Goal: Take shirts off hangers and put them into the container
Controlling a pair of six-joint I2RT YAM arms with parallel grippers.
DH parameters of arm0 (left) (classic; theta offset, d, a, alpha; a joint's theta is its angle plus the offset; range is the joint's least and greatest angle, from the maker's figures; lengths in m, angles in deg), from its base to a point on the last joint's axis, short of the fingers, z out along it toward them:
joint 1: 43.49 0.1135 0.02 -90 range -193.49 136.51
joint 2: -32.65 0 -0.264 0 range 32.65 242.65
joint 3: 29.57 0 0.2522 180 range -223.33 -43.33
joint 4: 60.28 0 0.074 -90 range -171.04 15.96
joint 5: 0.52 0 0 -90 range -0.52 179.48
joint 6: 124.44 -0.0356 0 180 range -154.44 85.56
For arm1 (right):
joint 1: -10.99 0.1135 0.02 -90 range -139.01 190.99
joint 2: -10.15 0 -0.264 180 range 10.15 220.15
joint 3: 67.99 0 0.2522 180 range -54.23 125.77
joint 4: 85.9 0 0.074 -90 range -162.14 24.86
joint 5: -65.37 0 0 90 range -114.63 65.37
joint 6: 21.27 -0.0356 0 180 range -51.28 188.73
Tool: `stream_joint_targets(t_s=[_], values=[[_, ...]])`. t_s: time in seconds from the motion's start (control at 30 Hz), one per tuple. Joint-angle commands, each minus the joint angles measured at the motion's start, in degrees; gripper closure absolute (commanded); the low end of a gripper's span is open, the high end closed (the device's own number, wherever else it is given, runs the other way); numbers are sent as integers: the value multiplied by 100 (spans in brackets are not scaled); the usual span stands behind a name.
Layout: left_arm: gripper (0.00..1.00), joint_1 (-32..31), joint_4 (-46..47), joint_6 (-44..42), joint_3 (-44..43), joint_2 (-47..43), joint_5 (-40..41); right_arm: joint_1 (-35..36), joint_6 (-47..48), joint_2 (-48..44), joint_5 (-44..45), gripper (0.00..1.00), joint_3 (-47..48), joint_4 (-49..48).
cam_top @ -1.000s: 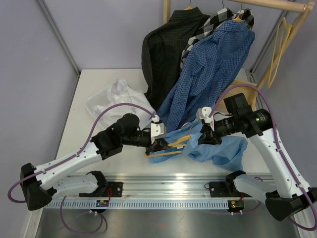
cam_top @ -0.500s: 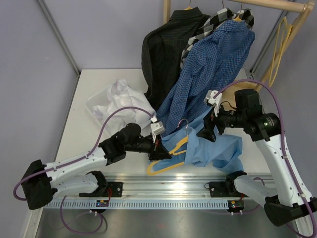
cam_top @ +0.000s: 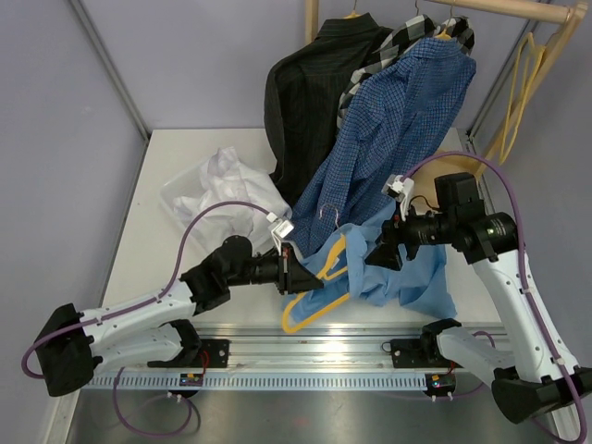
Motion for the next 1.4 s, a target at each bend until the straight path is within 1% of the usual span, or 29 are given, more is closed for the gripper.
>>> stream_joint_targets(t_s=[0.0, 0.13, 0.3, 0.4, 0.47, 0.53, 0.57, 0.63, 0.67, 0.73, 0.77, 0.8, 0.83, 0.87, 0.9, 0.93, 0.97, 1.0, 1.03, 1.07, 1.13, 1.17, 1.2, 1.23, 1.27, 1.33, 1.37], values=[[100, -30, 929, 385, -105, -174, 178, -30, -405, 13, -462, 26, -213, -132], [100, -30, 1008, 368, -176, -95, 205, -21, -590, 145, -595, 27, -328, -465], [100, -30, 1166, 421, -255, 37, 178, -21, -801, 295, -911, 29, -196, -704], [100, -39, 1167, 430, -316, 108, 152, -13, -1012, 409, -1025, 36, -196, -985], [100, -30, 1167, 403, -377, 151, 143, -4, -1108, 532, -1017, 42, -205, -1117], [100, -48, 1097, 307, -421, 169, 108, -4, -1135, 637, -938, 53, -187, -1178], [100, -56, 975, 246, -474, 160, 90, -12, -1135, 646, -833, 66, -170, -1187], [100, -65, 755, -26, -544, 125, 99, -4, -1100, 647, -744, 84, -143, -1187], [100, -65, 623, -158, -571, 82, 99, -4, -1091, 638, -666, 100, -143, -1196], [100, -65, 70, -702, -694, -111, 204, -4, -1004, 489, -508, 100, -126, -1170], [100, -65, -445, -931, -755, -199, 257, -4, -951, 427, -437, 100, -91, -1135], [100, -65, -738, -1411, -869, -400, 396, -30, -864, 287, -376, 100, -64, -1013], [100, -65, -1028, -1651, -914, -524, 494, -65, -576, 216, -349, 100, -29, -916], [100, -65, -1570, -1880, -958, -638, 582, -109, -468, 137, -262, 100, 58, -845], [100, -65, -1837, -2082, -984, -787, 748, -144, -406, -20, -182, 100, 94, -801], [100, -57, -2092, -2458, -1080, -1050, 854, -249, -284, -82, -86, 100, 146, -705], [100, -65, -2599, -2627, -1133, -1200, 959, -302, -265, -170, 176, 100, 199, -687], [100, -65, -2856, -2968, -1212, -1324, 1126, -337, -274, -319, 344, 100, 217, -695], [100, -57, -3111, -3120, -1291, -1429, 1223, -425, -300, -390, 520, 100, 217, -739], [100, -65, -3610, -3278, -1483, -1631, 1328, -452, -309, -452, 878, 100, 217, -757], [100, -56, -4069, -3656, -1678, -1816, 1601, -539, -361, -593, 1406, 100, 174, -818], [100, -56, -4507, -3762, -1905, -1930, 1698, -548, -379, -628, 1566, 100, 156, -836], [100, -56, -4711, -3946, -2012, -1984, 1847, -566, -397, -672, 1724, 100, 138, -871], [100, -56, -4913, -4026, -2143, -2036, 1935, -575, -406, -689, 2013, 100, 94, -897], [100, -56, -5307, -4096, -2362, -2115, 2066, -610, -423, -707, 2146, 100, 85, -906], [100, -56, -5696, -4255, -2609, -2177, 2208, -628, -432, -716, 2506, 100, 42, -941], [100, -56, -6037, -4290, -2706, -2230, 2321, -654, -432, -716, 2604, 100, 15, -950]])
